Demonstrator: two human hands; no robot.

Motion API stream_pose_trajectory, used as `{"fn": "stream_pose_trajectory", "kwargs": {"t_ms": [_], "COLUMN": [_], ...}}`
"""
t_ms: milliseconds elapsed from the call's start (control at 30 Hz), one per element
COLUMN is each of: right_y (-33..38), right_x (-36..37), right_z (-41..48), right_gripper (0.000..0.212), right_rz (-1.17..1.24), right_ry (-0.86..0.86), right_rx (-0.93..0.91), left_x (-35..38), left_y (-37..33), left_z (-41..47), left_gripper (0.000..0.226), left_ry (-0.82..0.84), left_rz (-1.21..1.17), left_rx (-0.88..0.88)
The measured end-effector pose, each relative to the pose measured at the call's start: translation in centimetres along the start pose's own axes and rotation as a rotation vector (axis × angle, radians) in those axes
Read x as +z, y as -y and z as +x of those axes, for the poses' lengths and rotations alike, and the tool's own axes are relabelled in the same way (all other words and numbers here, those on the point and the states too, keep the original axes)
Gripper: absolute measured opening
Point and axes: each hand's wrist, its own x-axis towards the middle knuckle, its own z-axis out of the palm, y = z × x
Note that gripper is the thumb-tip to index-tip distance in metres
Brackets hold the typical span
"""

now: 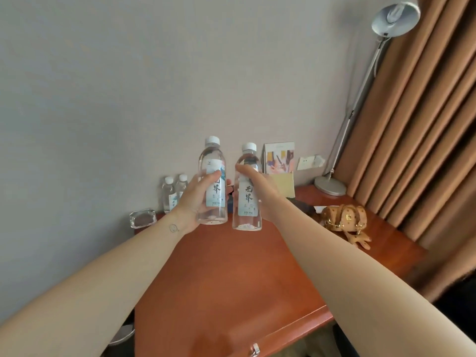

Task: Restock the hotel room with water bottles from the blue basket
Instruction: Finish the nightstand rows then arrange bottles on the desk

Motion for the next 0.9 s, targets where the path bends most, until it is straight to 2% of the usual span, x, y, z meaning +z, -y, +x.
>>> {"fn": "stream_pose_trajectory", "kwargs": {"t_ms": [133, 367, 533, 633, 833, 900], "right_y": [-0.5, -2.2, -4.1, -5.4, -8.5, -9.5], "right_x": [1.5, 3.9, 5.2, 5.6, 5.4, 5.0], "right_z": [4.0, 12.9, 18.0, 20.4, 24.2, 25.4], "right_gripper": [0.046, 0.039, 0.041, 0.039, 0.049, 0.042], "right_rz": [-0.023, -0.045, -0.075, -0.112, -0.257, -0.306], "right_ry": [0.051, 0.099, 0.092, 0.106, 0.083, 0.097], "right_rx": [0.022, 0.082, 0.111, 0.111, 0.121, 0.113], "left_x": [-2.0, -5.5, -8.5, -10.5, -14.8, -15.5], "left_y": [0.1, 0.2, 1.0, 2.0, 5.2, 6.3], "left_z": [2.8, 9.5, 13.5, 15.2, 19.0, 20.1], "left_gripper": [0.046, 0.041, 0.040, 0.036, 0.061, 0.062], "left_ry": [-0.060, -0.165, -0.200, -0.176, -0.192, -0.197], "left_rz": [0.034, 0.078, 0.114, 0.161, 0.466, 0.525], "left_rx": [0.034, 0.030, -0.011, 0.022, -0.035, -0.035]}}
